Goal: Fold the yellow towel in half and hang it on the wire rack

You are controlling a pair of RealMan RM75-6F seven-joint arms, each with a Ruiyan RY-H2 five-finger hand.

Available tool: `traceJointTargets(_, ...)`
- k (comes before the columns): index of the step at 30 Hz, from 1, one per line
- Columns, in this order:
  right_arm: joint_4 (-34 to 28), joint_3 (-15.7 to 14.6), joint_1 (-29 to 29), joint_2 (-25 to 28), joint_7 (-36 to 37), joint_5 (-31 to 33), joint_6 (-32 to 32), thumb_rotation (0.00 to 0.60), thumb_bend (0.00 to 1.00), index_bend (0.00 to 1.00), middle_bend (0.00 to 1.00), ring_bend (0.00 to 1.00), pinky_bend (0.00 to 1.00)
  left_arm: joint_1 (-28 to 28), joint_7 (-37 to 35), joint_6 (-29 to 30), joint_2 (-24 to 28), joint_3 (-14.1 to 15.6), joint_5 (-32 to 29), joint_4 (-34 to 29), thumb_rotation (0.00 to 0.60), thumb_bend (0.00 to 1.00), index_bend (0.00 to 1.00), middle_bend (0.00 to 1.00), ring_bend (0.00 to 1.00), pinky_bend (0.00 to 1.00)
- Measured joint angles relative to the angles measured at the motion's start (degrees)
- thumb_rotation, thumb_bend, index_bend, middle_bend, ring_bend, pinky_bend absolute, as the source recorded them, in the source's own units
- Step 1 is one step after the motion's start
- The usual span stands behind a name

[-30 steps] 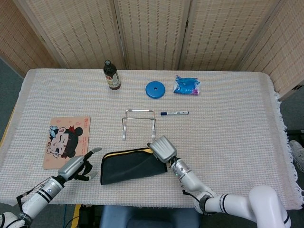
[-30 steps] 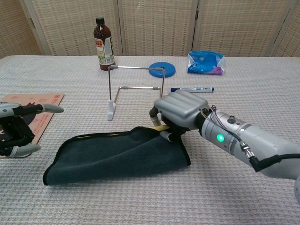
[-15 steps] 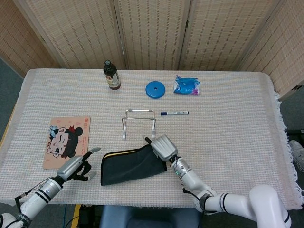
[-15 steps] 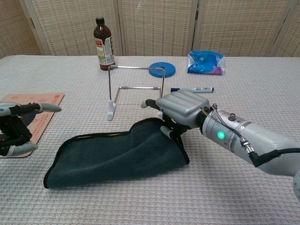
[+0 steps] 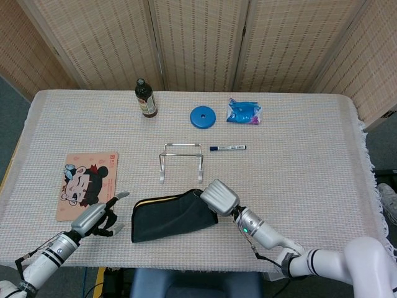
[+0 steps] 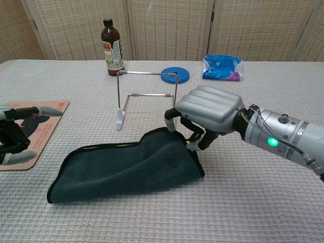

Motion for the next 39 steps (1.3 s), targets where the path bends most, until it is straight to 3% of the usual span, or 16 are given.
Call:
traceJointTargets(4,3.2,-3.4,0.9,1.8,3.5,-6.3,1.5,0.6,0.15,0.49,0.83,0.97,1.0,0.1,0.4,-0.2,0.2,0.0,-0.2,-0.5,0.6,0.42,0.0,0.91,0.73,0.92)
traceJointTargets(13,10.3,-5.9,1.9,0.9,5.6,-9.9,2.1,0.6,0.15,0.49,0.83,0.97,1.0,0.4,0.6,-0.4,0.9,0.0,-0.4,-1.3,0.6,0.42,0.0,0.91,0.73,0.92)
traceJointTargets(22,15.5,-7.0,2.4,-1.7,7.4,-12.6,3.8,0.6,0.15,0.49,0.83,0.97,1.0,0.5,0.4,-0.8,1.0,-0.3,-0.8,-1.2,0.6,0.42,0.0,0.91,0.73,0.92)
traceJointTargets(39,21.4,-7.2,3.5,-6.2,7.8,-13.9,4.0,0.6,0.25,0.49,0.83,0.97,1.0,1.0,-0.6,-0.7,1.3,-0.2,-0.5,-1.0,0.6,0.42,0.0,0.91,0.73,0.92)
